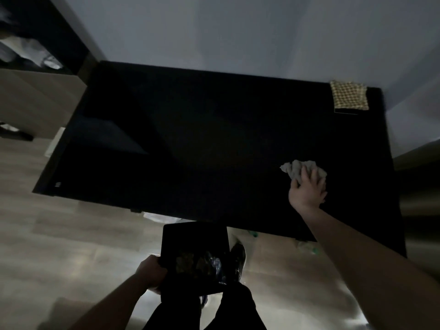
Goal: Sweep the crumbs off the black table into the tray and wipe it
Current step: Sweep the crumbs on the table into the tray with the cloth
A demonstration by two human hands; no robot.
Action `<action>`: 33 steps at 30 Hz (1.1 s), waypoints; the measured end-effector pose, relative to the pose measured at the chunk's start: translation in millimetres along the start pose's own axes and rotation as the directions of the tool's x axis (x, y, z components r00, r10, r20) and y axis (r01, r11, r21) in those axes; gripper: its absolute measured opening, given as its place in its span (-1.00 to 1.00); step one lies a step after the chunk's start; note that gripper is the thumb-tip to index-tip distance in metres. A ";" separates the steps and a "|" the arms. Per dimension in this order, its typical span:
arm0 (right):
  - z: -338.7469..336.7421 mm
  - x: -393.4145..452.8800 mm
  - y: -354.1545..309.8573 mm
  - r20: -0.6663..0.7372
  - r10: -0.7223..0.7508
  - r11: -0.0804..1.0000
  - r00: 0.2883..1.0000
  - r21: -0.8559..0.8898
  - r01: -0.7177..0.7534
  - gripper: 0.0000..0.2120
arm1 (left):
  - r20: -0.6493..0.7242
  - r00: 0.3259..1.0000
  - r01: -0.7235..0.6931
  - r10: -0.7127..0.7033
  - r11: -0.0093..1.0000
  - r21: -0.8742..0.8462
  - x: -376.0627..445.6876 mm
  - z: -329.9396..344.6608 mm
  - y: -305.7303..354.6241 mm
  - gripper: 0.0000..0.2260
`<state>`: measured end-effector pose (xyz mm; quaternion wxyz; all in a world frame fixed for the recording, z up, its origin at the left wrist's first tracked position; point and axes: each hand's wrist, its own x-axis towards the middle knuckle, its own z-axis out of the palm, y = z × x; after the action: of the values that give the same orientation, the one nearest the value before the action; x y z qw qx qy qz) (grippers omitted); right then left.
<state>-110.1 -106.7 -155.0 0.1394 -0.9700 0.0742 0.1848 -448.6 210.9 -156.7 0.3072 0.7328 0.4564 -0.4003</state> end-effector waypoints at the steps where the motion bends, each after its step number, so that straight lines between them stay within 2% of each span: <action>1: 3.7 0.1 -14.1 0.005 -0.016 1.000 1.000 -0.011 0.016 -0.42 | -0.005 1.000 0.010 -0.010 1.000 -0.004 1.5 -1.5 -2.3 -0.71; 6: 10.5 25.4 -71.2 0.050 -0.154 0.985 0.987 -0.069 0.157 -0.39 | -0.006 0.998 0.059 -0.059 0.997 -0.053 16.5 -7.2 -14.8 -0.67; 13: 31.8 51.1 -159.6 0.054 -0.216 0.974 0.975 -0.057 0.219 -0.37 | 0.006 1.000 0.030 -0.030 0.998 -0.057 39.6 -22.5 -18.4 -0.74; 15: 47.2 39.1 -186.1 0.036 -0.307 0.950 0.951 -0.052 0.308 -0.37 | 0.016 0.999 0.030 -0.029 0.997 -0.066 46.7 -28.4 -21.9 -0.74; 18: 71.1 -4.0 -214.0 0.044 -0.503 0.864 0.863 0.012 0.503 -0.43 | 0.030 1.000 0.010 -0.007 0.996 -0.089 51.0 -39.6 -26.0 -0.74; 21: 95.1 -60.4 -208.0 0.033 -0.605 0.788 0.796 0.173 0.591 -0.45 | 0.058 0.998 -0.007 0.012 0.996 -0.089 56.3 -54.9 -28.2 -0.85; 24: 116.7 -119.3 -186.9 0.053 -0.646 0.735 0.761 0.310 0.603 -0.47 | 0.113 0.993 -0.027 0.039 0.994 -0.107 66.6 -68.5 -39.4 -0.68; 27: 136.8 -186.1 -165.8 0.093 -0.688 0.689 0.719 0.394 0.609 -0.45 | 0.147 0.988 -0.037 0.051 0.995 -0.093 71.4 -82.9 -48.2 -0.67; 30: 140.9 -243.6 -149.2 0.176 -0.686 0.694 0.706 0.448 0.564 -0.34 | 0.138 0.987 -0.070 0.079 0.995 -0.074 69.8 -93.8 -54.0 -0.73; 33: 130.1 -274.4 -140.2 0.279 -0.641 0.744 0.715 0.455 0.489 -0.36 | 0.102 0.988 -0.114 0.114 0.993 -0.002 65.5 -102.9 -62.1 -0.78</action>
<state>-379.3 90.7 -133.0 0.3716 -0.8407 -0.2311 0.3190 -456.7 347.1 -168.3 0.3512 0.7369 0.3968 -0.4196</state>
